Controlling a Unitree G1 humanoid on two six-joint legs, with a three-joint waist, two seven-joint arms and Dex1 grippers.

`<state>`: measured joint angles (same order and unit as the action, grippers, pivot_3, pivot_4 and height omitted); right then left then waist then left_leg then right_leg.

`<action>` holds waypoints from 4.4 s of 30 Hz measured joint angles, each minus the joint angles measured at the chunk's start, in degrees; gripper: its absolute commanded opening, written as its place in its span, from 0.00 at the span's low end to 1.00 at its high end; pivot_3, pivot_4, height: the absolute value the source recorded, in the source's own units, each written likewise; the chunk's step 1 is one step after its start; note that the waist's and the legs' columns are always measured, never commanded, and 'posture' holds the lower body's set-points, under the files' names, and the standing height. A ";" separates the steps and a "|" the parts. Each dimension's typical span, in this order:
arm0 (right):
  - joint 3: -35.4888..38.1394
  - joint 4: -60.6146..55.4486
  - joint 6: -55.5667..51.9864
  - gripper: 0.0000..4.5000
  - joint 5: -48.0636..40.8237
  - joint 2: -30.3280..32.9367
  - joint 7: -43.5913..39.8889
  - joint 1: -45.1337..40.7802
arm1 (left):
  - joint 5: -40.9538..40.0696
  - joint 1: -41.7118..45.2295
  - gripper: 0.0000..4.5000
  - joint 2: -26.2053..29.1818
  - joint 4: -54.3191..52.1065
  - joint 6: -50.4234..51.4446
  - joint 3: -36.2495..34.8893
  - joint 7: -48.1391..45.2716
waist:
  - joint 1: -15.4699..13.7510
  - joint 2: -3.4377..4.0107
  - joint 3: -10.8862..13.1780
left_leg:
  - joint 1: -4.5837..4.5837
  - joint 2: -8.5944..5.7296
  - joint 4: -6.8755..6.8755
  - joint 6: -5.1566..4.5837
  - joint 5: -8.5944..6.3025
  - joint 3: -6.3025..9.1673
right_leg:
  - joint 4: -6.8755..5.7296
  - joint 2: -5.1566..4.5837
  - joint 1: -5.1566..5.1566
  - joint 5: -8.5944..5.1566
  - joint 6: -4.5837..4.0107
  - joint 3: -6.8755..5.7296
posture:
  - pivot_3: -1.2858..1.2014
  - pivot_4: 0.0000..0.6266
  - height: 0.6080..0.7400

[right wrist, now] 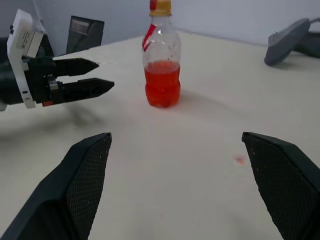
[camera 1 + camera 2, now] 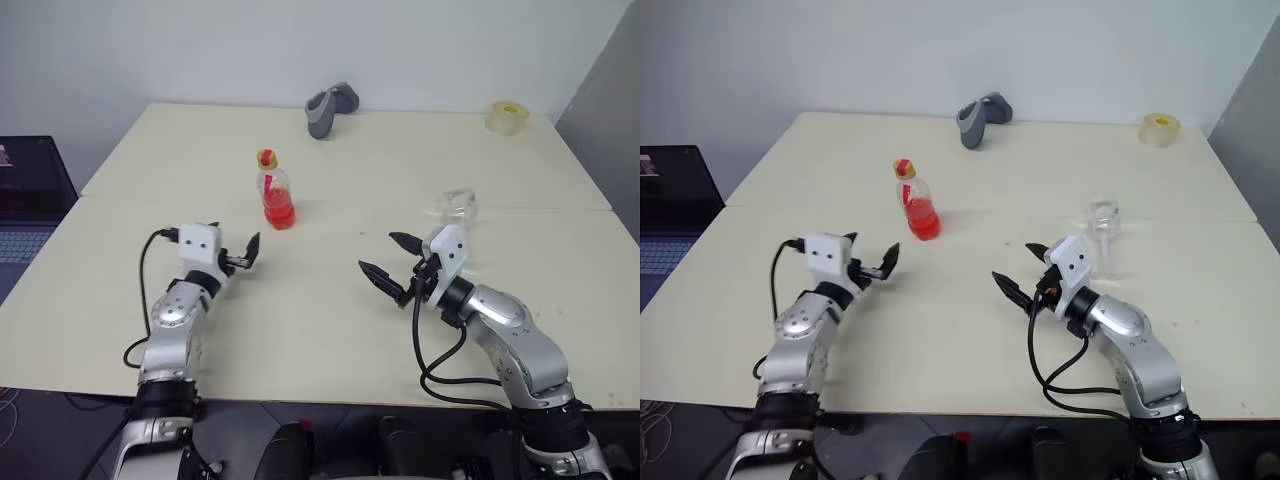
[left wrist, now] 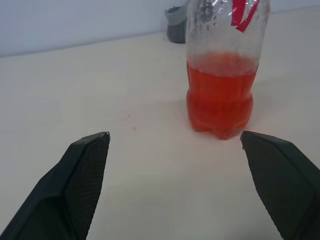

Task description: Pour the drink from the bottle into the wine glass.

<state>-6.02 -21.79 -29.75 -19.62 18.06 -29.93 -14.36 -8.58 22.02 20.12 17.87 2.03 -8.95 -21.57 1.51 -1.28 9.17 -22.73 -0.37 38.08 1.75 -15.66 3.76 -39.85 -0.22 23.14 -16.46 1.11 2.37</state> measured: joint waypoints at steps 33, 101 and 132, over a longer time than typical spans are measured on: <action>0.24 -5.91 -7.08 0.99 -2.11 -2.86 5.06 -1.02 | 4.46 34.45 1.00 -3.79 50.79 -13.00 2.22 2.00 | 0.16 -0.03 0.02 | -0.12 -0.07 0.04 -0.01 0.01 0.13 | 0.00 0.02 0.06 -0.01 0.01 -0.17 | 0.52 0.24 1.00; -4.22 -4.24 -6.40 0.28 -4.98 7.81 -4.52 -11.64 | 4.20 14.76 0.37 -0.82 5.15 -0.50 21.45 -42.88 | 0.29 0.04 0.06 | -0.13 -0.04 0.08 -0.01 0.02 0.25 | -0.03 0.07 0.02 -0.03 -0.02 -0.08 | 0.52 0.24 1.00; 5.86 -14.14 -12.23 0.94 -9.65 6.76 -1.85 -9.87 | 0.18 8.03 0.19 -2.47 -7.83 7.52 23.21 -34.64 | 0.19 0.15 0.15 | -0.18 -0.01 0.09 -0.01 0.03 0.33 | -0.06 0.03 0.04 -0.03 -0.03 -0.04 | 0.52 0.24 1.00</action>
<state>-0.16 -35.93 -41.98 -29.26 24.83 -31.78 -24.24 -8.40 30.05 17.64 10.04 9.55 14.26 -56.21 1.70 -1.13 9.31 -22.91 -0.38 38.18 1.74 -15.63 4.09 -39.92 -0.19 23.19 -16.49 1.08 2.33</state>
